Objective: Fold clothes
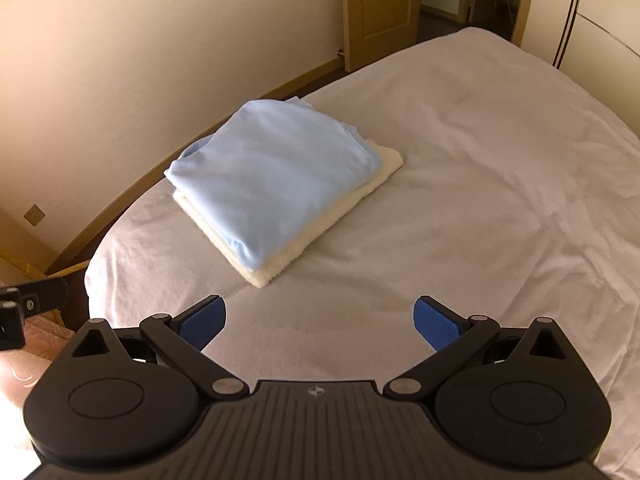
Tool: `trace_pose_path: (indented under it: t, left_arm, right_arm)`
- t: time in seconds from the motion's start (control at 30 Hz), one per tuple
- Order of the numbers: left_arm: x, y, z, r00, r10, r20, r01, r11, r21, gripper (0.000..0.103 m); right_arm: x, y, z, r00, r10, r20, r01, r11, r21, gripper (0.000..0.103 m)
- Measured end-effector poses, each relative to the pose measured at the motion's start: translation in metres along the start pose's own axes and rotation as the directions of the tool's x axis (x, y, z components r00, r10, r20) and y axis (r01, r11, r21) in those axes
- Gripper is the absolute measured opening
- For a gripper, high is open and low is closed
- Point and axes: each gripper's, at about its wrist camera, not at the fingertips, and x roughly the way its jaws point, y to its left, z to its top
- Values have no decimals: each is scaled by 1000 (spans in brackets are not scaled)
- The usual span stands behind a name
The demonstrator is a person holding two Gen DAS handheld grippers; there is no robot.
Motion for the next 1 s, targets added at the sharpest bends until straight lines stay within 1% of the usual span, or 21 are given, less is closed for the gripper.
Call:
trace_pose_path:
  t: [0.4, 0.57, 0.83, 1.0]
  left_arm:
    - [32, 0, 27, 999, -37, -35, 38, 999, 34, 102]
    - [42, 2, 36, 998, -47, -48, 51, 997, 65, 102]
    - [48, 12, 48, 995, -76, -63, 81, 993, 91, 102]
    - [41, 20, 56, 994, -95, -46, 99, 990, 99, 102]
  right_arm:
    - [32, 5, 27, 999, -18, -36, 18, 1000, 12, 103]
    - [39, 6, 35, 999, -24, -42, 26, 999, 39, 103]
    - [37, 11, 37, 998, -53, -46, 57, 995, 87, 103]
    - [25, 16, 37, 997, -74, -33, 78, 990, 116, 103]
